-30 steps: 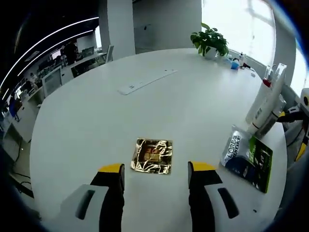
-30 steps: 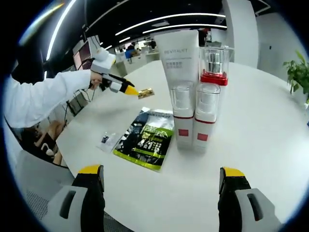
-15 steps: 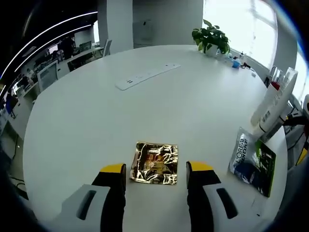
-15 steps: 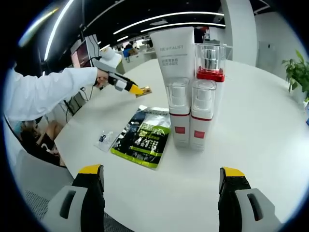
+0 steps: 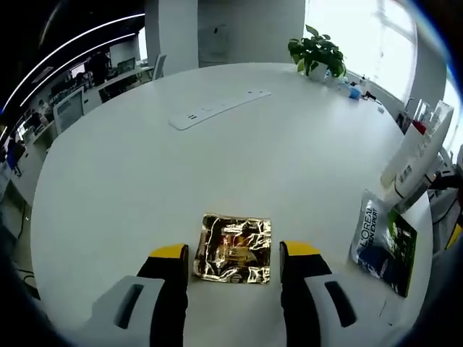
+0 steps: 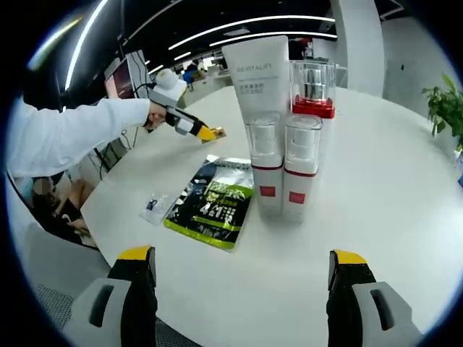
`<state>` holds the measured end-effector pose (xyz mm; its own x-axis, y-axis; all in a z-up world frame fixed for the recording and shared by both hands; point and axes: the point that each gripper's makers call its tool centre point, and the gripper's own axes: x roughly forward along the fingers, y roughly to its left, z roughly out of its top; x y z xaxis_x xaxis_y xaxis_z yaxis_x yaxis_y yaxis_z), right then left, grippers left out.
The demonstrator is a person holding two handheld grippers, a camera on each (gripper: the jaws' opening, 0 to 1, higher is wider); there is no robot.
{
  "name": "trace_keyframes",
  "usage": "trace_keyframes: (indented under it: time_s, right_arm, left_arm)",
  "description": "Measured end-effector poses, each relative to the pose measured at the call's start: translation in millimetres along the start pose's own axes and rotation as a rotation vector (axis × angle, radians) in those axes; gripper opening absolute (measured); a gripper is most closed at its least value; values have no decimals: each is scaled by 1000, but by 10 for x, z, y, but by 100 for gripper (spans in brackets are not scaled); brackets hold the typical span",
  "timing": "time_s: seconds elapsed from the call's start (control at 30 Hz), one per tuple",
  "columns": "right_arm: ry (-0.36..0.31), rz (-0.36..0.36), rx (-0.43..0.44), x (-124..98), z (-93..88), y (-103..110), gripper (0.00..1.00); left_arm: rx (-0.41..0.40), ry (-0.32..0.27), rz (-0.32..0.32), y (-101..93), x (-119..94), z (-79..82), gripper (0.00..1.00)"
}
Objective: Arrange the skincare products in the storage area until every visible bottle or jar stands upright without overlapping.
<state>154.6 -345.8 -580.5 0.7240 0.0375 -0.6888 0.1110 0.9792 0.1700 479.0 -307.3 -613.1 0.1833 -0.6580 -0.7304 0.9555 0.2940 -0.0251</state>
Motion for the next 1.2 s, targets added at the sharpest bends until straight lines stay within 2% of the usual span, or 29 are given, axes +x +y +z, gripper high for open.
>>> trace_keyframes:
  time_s: [0.13, 0.37, 0.67, 0.93, 1.2]
  right_arm:
    - [2, -2, 1, 3, 0, -11, 99]
    - [5, 3, -5, 3, -4, 7, 99]
    - [4, -1, -7, 4, 0, -8, 99]
    - [7, -7, -17, 5, -5, -21, 99]
    - [7, -20, -21, -1, 1, -42, 99]
  left_arm:
    - [32, 14, 9, 12, 19, -13, 44]
    - [35, 10, 11, -52, -25, -17, 44]
    - [45, 11, 3, -114, -52, -32, 35]
    - [38, 11, 7, -64, -16, -29, 34]
    - [26, -29, 15, -103, -73, 0, 31]
